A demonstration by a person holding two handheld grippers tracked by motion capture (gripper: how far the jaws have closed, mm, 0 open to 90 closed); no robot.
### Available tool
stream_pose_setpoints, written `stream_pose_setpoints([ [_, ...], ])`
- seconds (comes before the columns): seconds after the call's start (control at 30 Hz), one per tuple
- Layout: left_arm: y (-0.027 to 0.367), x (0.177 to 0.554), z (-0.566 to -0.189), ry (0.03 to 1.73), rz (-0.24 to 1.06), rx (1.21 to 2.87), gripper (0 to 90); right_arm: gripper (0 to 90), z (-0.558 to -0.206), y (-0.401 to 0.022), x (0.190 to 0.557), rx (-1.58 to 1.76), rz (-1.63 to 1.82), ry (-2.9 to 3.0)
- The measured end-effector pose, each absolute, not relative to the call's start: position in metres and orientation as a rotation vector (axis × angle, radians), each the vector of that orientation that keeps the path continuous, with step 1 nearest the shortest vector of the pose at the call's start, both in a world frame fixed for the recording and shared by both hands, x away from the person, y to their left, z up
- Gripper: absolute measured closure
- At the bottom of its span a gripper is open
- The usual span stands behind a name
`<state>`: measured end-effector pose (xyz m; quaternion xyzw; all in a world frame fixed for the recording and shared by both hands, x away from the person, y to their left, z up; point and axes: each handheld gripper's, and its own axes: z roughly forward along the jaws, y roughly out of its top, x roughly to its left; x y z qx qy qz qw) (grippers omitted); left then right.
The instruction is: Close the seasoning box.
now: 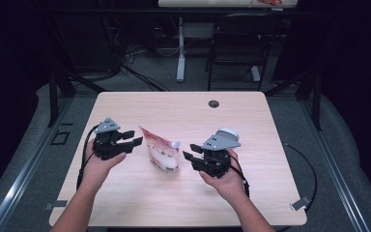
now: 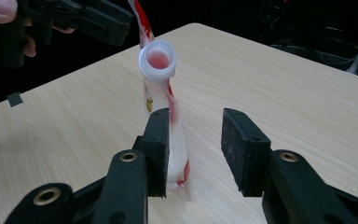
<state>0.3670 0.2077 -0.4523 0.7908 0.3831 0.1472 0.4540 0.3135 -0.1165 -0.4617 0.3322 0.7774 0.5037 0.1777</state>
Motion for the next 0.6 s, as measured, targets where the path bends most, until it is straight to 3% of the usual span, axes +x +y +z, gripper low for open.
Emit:
stream_pose_setpoints([
  [0.27, 0.199, 0.375, -0.449, 0.921, 0.365, 1.962, 63.9, 62.6, -0.463, -0.114, 0.316, 0.943, 1.44, 2.208],
  [0.6, 0.195, 0.375, -0.447, 0.875, 0.361, 1.992, 64.6, 67.5, -0.464, -0.108, 0.319, 0.928, 1.473, 2.215],
])
